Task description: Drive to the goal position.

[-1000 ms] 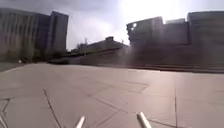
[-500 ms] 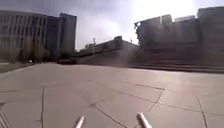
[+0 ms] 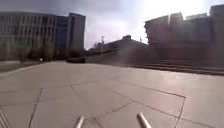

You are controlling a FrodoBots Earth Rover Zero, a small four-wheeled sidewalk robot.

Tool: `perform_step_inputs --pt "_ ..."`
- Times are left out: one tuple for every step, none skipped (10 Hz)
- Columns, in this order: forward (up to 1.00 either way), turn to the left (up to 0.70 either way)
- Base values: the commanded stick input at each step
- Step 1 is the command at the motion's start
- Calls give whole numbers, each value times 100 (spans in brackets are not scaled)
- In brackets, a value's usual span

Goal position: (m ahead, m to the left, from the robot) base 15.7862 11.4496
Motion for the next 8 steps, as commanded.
perform_step_inputs --pt "100 27" --pt "100 27" --pt "100 27" --pt "100 27" --pt "100 27" --pt "100 27" --pt "100 27" --pt "100 27"
